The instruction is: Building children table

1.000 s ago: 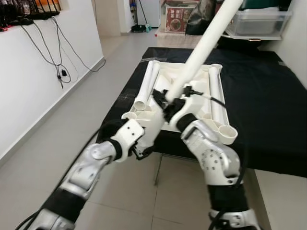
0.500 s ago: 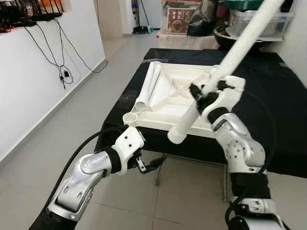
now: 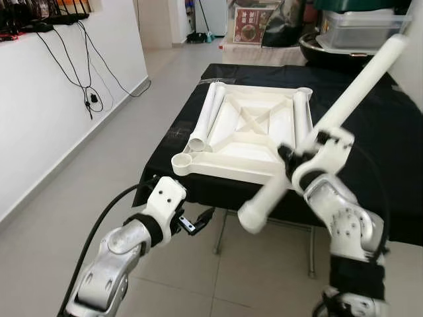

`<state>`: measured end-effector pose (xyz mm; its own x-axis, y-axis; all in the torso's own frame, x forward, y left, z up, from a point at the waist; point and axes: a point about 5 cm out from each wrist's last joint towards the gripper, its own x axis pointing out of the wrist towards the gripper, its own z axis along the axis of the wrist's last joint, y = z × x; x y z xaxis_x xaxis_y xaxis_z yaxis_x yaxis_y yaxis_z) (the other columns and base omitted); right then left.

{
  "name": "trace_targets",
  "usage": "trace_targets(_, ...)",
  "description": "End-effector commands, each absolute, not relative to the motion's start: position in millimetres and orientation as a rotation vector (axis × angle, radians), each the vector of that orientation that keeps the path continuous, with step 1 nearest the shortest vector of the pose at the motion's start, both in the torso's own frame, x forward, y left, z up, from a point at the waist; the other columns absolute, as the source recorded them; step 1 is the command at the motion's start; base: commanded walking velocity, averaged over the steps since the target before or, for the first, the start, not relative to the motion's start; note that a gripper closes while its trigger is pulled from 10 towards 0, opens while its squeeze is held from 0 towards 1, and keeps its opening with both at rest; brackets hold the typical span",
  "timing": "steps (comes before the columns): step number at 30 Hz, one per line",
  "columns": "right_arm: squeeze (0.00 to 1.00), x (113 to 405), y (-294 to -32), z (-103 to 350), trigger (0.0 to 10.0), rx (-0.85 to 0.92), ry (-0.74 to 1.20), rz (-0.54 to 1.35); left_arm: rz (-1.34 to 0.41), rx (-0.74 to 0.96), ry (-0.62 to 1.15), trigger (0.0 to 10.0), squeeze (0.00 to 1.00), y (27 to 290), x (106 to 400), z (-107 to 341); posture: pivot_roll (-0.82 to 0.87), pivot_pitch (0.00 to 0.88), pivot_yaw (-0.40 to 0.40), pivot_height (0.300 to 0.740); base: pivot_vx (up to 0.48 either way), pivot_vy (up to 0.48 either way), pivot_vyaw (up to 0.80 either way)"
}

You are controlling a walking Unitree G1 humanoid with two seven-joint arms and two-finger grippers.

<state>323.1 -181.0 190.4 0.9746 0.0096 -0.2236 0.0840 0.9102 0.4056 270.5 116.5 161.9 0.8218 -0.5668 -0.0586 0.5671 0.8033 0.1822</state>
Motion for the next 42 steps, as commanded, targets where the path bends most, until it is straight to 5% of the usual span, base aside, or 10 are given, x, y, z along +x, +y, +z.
trace_targets(1, 0.00, 321.6, -180.1, 198.0, 10.0, 0.395, 0.204, -0.031, -0.597, 0.172, 0.007, 10.0, 0.00, 117.3, 268.6, 161.7, -0.04, 0.000, -0.001, 0.740, 0.000, 0.000, 0.00)
trace_targets(11, 0.00, 295.8, -181.6, 217.5, 10.0, 0.276, -0.087, 0.084, -0.536, 0.135, -0.008, 10.0, 0.00, 120.6, 262.1, 159.8, -0.05, 0.000, 0.014, 0.740, 0.000, 0.000, 0.00)
trace_targets(25, 0.00, 262.9, -156.0, 195.4, 10.0, 0.098, -0.129, 0.198, -0.406, 0.043, -0.022, 10.0, 0.00, 125.7, 259.5, 159.3, -0.05, 0.000, 0.017, 0.740, 0.000, 0.000, 0.00)
trace_targets(42, 0.00, 277.9, -155.2, 211.6, 10.0, 0.148, -0.216, 0.182, -0.328, 0.052, -0.056, 10.0, 0.00, 131.9, 269.1, 161.8, -0.04, 0.000, 0.013, 0.740, 0.000, 0.000, -0.60)
